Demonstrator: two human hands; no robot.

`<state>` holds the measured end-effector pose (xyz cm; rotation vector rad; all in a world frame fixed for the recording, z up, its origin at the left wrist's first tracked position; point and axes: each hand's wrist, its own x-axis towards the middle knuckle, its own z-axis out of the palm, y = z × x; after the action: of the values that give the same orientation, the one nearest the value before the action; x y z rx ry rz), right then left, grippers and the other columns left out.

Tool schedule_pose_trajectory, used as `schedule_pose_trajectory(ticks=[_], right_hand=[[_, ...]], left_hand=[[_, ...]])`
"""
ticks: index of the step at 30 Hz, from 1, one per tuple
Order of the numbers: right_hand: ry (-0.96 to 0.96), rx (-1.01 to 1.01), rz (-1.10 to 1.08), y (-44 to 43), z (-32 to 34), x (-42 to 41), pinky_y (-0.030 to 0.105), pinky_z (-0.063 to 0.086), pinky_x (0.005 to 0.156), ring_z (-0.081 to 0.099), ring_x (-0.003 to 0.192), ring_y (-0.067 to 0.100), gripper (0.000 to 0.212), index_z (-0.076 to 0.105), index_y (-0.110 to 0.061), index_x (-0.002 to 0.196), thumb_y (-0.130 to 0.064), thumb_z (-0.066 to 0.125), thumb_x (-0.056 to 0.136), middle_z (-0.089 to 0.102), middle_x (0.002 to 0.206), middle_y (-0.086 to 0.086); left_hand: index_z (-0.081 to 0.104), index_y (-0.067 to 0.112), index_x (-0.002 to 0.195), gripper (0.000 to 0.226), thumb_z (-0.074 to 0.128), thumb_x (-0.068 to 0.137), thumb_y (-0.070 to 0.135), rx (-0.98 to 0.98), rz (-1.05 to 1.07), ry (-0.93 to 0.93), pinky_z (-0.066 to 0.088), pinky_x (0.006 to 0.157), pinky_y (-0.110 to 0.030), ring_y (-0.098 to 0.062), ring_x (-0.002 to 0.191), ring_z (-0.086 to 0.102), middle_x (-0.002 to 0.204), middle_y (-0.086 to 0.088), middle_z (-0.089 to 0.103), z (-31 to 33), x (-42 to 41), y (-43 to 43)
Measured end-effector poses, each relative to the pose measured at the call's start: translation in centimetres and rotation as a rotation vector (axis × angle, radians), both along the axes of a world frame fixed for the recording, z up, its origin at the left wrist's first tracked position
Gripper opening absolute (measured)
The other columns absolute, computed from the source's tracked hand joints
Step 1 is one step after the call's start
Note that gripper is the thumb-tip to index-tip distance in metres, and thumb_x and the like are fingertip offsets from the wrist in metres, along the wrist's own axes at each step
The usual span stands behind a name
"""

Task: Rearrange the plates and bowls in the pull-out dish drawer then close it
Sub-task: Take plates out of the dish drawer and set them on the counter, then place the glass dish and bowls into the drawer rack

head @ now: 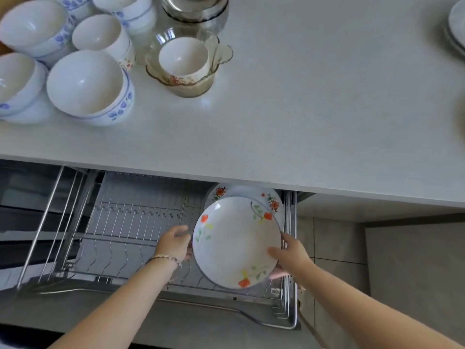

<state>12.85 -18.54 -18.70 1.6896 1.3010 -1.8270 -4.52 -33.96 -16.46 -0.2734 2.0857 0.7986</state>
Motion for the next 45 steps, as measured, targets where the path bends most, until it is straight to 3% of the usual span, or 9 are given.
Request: schedule_pose_trajectory(ticks=[3,7,16,24,28,34,37,41,45], right_hand=[[0.023,0.034,-0.144,0.7,-2.0,-1.4,0.049,0.058,0.059,0.065,0.096,0.046,0.052,0.038,-0.013,0.139,0.004,0.047,0.090,0.056,0.123,0.019],[0.042,0.109,-0.265,1.3,-4.5,-2.9,0.055,0.057,0.077,0.064,0.097,0.046,0.045,0.045,-0.013,0.131,0.003,0.046,0.089,0.058,0.116,0.017],[0.005,0.190,-0.110,1.8,-7.0,-3.4,0.052,0.056,0.084,0.063,0.103,0.040,0.049,0.045,-0.019,0.133,-0.003,0.046,0.087,0.061,0.120,0.013],[-0.088,0.301,0.170,1.6,-6.2,-3.1,0.027,0.048,0.052,0.067,0.066,0.030,0.034,0.046,-0.009,0.126,-0.011,0.041,0.093,0.065,0.111,0.016],[-0.143,0.312,0.269,1.4,-4.7,-2.7,0.032,0.049,0.073,0.063,0.097,0.034,0.040,0.041,-0.003,0.130,-0.002,0.040,0.090,0.062,0.115,0.021],[-0.018,0.187,0.802,1.4,3.2,-4.8,0.031,0.046,0.091,0.055,0.118,0.032,0.037,0.051,-0.003,0.127,-0.009,0.046,0.091,0.057,0.126,0.016],[0.181,0.197,0.771,2.2,7.1,-8.6,0.029,0.054,0.083,0.067,0.093,0.025,0.030,0.059,-0.009,0.119,-0.007,0.044,0.092,0.068,0.103,0.010],[0.401,0.211,0.300,4.8,11.6,-15.8,0.017,0.043,0.041,0.053,0.035,0.009,0.012,0.052,-0.007,0.104,-0.012,0.046,0.095,0.054,0.062,0.008],[0.395,0.221,0.031,7.6,13.3,-23.4,0.022,0.053,0.047,0.062,0.052,0.017,0.050,0.034,-0.007,0.137,-0.032,0.048,0.095,0.061,0.080,0.014]], left_hand=[[0.056,0.004,0.119,0.029,0.043,0.093,-0.002,0.024,0.181,-0.053,0.049,0.070,-0.033,-0.024,0.086,0.059,0.106,-0.014,0.056,-1.3,-0.6,0.3],[0.055,-0.002,0.119,0.030,0.042,0.093,-0.006,0.013,0.213,-0.161,0.050,0.076,-0.036,-0.016,0.072,0.056,0.085,-0.009,0.059,-2.2,0.3,0.1],[0.049,0.000,0.127,0.034,0.039,0.095,-0.004,0.014,0.263,-0.171,0.049,0.072,-0.033,-0.027,0.095,0.056,0.126,-0.026,0.058,-2.4,2.4,-0.2],[0.044,0.001,0.131,0.037,0.038,0.095,-0.006,0.074,0.323,-0.160,0.044,0.096,-0.043,-0.034,0.109,0.058,0.129,-0.027,0.055,-0.9,4.2,0.8],[0.045,0.002,0.131,0.038,0.040,0.094,-0.005,0.091,0.340,-0.169,0.048,0.081,-0.036,-0.031,0.102,0.057,0.122,-0.023,0.060,0.5,5.7,1.1],[0.050,0.000,0.124,0.032,0.043,0.093,-0.003,0.179,0.280,-0.021,0.048,0.066,-0.026,-0.026,0.087,0.061,0.084,-0.006,0.061,4.6,4.3,2.6],[0.052,0.002,0.116,0.027,0.043,0.092,-0.005,0.282,0.245,0.138,0.052,0.053,-0.022,-0.015,0.064,0.063,0.078,-0.004,0.060,7.5,0.2,3.8],[0.046,0.002,0.123,0.032,0.041,0.093,-0.007,0.435,0.281,0.246,0.050,0.044,-0.022,-0.016,0.052,0.061,0.073,-0.008,0.057,10.3,-7.6,6.4],[0.031,0.002,0.140,0.048,0.045,0.095,0.005,0.543,0.239,0.122,0.050,0.063,-0.032,-0.021,0.064,0.057,0.082,-0.013,0.057,10.7,-14.7,10.1]])
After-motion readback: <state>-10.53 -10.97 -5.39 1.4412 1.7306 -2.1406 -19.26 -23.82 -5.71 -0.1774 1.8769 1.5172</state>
